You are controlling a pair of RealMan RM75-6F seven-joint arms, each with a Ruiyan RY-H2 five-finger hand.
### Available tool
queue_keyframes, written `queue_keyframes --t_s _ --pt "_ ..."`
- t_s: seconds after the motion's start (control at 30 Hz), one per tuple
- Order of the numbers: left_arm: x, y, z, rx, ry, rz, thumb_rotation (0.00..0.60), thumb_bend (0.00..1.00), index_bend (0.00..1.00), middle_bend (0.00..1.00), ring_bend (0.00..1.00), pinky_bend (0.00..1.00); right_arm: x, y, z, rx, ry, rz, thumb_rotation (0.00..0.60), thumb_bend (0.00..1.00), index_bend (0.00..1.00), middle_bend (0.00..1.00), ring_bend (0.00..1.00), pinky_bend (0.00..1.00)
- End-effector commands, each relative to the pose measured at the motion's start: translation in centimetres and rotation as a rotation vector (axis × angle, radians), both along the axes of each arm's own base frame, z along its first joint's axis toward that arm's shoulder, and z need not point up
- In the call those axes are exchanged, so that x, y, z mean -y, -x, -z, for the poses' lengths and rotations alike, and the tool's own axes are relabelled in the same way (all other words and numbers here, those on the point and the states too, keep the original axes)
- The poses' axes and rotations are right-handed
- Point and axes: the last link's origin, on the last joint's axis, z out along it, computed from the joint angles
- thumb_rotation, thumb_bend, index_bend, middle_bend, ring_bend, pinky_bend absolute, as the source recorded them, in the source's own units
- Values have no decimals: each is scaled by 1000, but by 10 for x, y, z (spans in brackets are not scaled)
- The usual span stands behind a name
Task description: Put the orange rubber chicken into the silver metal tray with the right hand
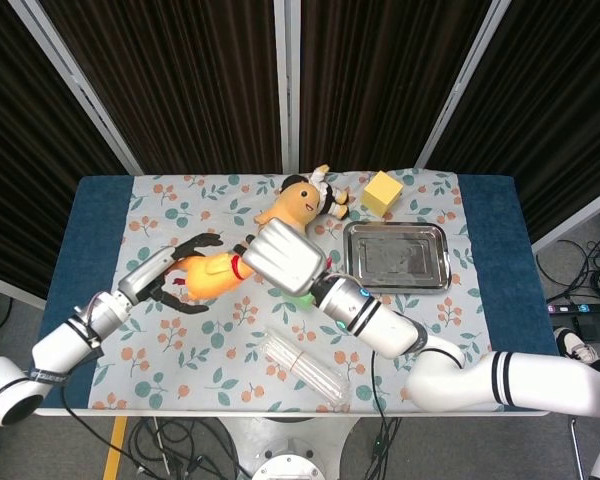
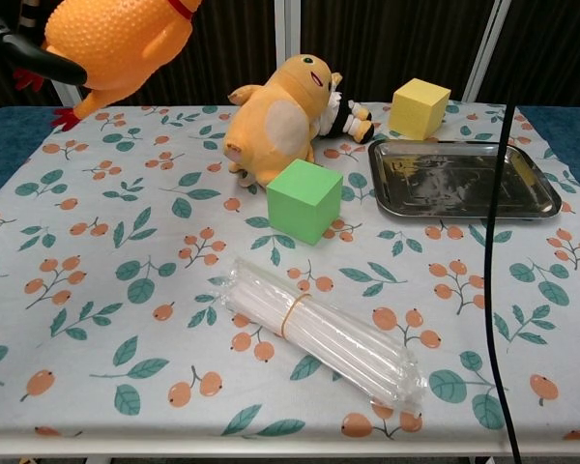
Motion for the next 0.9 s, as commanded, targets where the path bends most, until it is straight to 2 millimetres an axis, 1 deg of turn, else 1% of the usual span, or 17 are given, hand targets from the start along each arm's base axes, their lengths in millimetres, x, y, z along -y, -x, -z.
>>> queue_keyframes --t_s 0.03,0.33,0.47,0.53,0.63,0.8,0.9 --pt "-3 -1 2 -4 3 -18 600 81 213 190 151 227 -1 -1 1 -4 7 2 600 295 964 806 778 1000" --pt "-4 0 0 17 11 -55 600 140 225 197 151 228 -1 -1 4 -13 16 12 600 294 966 807 778 1000" --pt "-7 2 0 27 2 -76 600 216 268 247 203 260 -2 0 5 -17 13 14 600 294 967 807 778 1000" --pt "-9 3 1 39 -16 -93 600 278 337 336 280 306 -2 0 6 -15 10 14 600 294 969 808 780 1000" --pt "-9 5 3 29 -25 -103 600 343 418 431 372 363 -3 -1 6 -9 6 14 600 291 971 810 785 1000" --pt "-12 11 7 50 -92 -138 600 476 610 628 554 568 -7 0 8 -9 -10 11 600 292 971 810 785 1000" --pt "-13 14 9 48 -104 -156 600 509 674 692 609 655 -12 1 10 -12 -19 2 600 292 971 810 785 1000"
